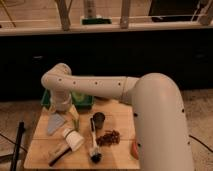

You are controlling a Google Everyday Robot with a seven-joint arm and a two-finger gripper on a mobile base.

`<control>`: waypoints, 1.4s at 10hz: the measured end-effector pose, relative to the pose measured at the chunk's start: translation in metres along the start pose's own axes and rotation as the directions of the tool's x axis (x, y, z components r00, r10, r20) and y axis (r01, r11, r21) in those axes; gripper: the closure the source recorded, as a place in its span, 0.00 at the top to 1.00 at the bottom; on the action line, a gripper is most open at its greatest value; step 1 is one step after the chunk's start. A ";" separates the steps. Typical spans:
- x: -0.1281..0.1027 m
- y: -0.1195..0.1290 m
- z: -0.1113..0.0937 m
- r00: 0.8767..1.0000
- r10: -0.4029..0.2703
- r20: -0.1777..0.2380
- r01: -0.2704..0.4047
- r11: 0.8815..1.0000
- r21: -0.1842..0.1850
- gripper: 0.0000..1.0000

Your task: Place brush in paper cup

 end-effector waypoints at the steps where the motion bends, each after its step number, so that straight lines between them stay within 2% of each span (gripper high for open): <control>1: 0.000 0.000 0.000 1.000 -0.001 0.000 0.001 1.000 -0.001 0.80; 3: -0.001 -0.001 -0.001 1.000 -0.005 -0.002 0.005 1.000 -0.001 0.80; 8: -0.001 -0.003 -0.004 0.999 -0.022 -0.026 0.022 0.999 0.031 0.80; 14: -0.002 -0.003 -0.004 0.999 -0.022 -0.025 0.023 0.999 0.031 0.80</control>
